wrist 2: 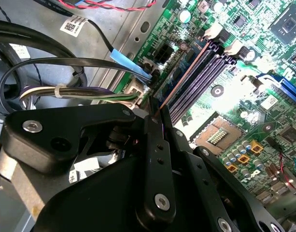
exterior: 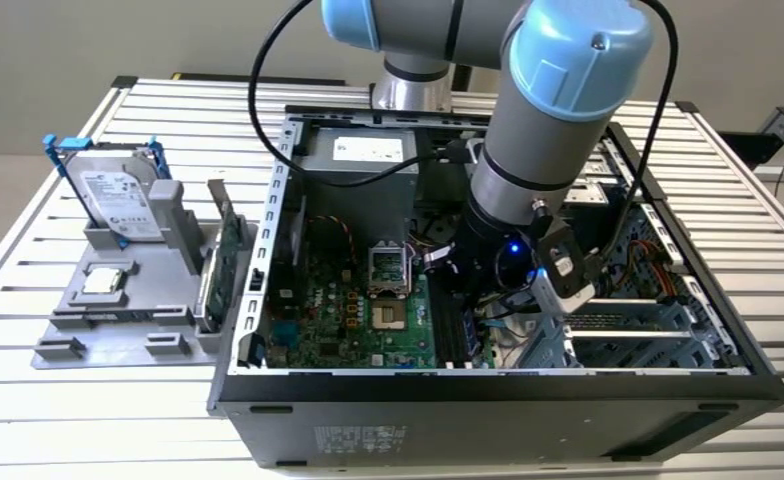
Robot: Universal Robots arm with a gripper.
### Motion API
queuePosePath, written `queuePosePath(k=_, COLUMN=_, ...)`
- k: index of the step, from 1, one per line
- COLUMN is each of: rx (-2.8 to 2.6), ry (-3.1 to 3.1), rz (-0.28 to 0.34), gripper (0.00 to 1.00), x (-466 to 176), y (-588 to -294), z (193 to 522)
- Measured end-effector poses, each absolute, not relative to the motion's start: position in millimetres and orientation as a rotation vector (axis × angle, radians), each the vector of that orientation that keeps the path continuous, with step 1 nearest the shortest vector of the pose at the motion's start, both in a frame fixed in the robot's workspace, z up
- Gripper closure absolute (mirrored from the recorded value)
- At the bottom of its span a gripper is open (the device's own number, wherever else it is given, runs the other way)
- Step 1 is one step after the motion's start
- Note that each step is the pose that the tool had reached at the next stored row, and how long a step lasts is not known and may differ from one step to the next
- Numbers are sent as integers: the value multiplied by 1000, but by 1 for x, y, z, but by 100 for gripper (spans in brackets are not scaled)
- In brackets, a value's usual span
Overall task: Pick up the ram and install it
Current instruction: 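Insert the ram into the slot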
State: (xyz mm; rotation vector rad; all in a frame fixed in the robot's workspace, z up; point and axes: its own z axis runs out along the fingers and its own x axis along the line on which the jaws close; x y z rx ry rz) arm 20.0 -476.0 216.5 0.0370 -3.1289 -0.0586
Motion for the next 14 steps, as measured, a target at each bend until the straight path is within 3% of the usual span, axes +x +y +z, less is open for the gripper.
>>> queuePosePath(k=14, rx=37, ry=-3129, rz=-57, gripper=100, x=20, y=-476, z=217)
